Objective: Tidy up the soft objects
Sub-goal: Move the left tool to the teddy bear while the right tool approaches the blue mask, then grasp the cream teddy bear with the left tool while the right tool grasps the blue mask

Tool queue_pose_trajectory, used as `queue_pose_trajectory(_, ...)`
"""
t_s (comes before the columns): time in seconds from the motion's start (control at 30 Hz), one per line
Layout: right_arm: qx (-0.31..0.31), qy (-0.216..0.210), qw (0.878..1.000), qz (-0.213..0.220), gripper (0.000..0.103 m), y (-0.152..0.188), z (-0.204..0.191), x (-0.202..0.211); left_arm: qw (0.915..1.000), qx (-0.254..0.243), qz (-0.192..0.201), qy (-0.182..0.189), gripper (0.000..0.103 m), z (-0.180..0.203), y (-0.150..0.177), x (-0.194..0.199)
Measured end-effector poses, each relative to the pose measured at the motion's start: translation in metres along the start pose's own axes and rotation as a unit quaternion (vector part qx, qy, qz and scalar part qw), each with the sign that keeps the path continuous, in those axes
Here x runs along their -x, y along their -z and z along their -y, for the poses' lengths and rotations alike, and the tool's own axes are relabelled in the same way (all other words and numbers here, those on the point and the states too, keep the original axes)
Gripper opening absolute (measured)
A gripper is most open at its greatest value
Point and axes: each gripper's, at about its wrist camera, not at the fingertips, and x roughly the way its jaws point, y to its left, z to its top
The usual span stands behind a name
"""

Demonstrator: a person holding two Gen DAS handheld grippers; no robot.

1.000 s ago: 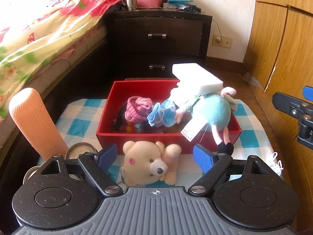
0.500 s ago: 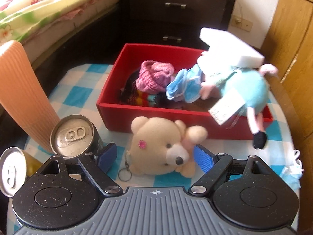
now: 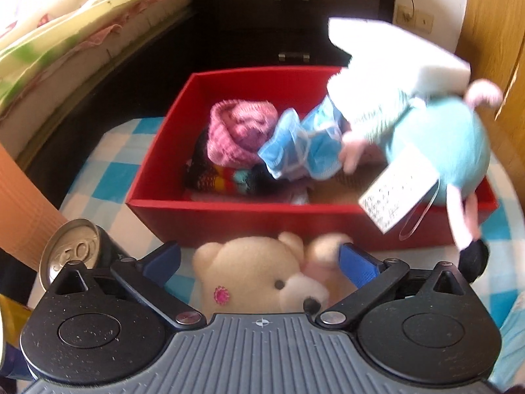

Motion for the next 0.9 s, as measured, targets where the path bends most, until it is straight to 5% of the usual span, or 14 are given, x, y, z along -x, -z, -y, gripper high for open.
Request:
queue_pose_trajectory(0.23,0.0,-0.006,0.998,-0.057,0.057,0.013,-0.005,-0.027,0.9973,0.003,-0.049,0.055,0.088,0.004,0.015,-0.007)
queue_pose_trajectory(0.47,-0.005,-0.007,0.996,-0.089,0.057,0.024,-0.004,-0.044,0.9973,-0.002,-0.041,0.062,0.075,0.004,0.026,-0.001)
queue_pose_trajectory(0.8,0.011,0.012,0.994,-0.107,0.057,0.037,-0.014,-0.058,0.9954,-0.035,-0.043,0.079,0.071,0.019,0.043,0.024)
queue_pose_trajectory(0.9,0.012,0.011,0.994,-0.105,0.046,0.04,-0.017,-0.053,0.9944,-0.038,-0.047,0.087,0.071,0.02,0.046,0.028)
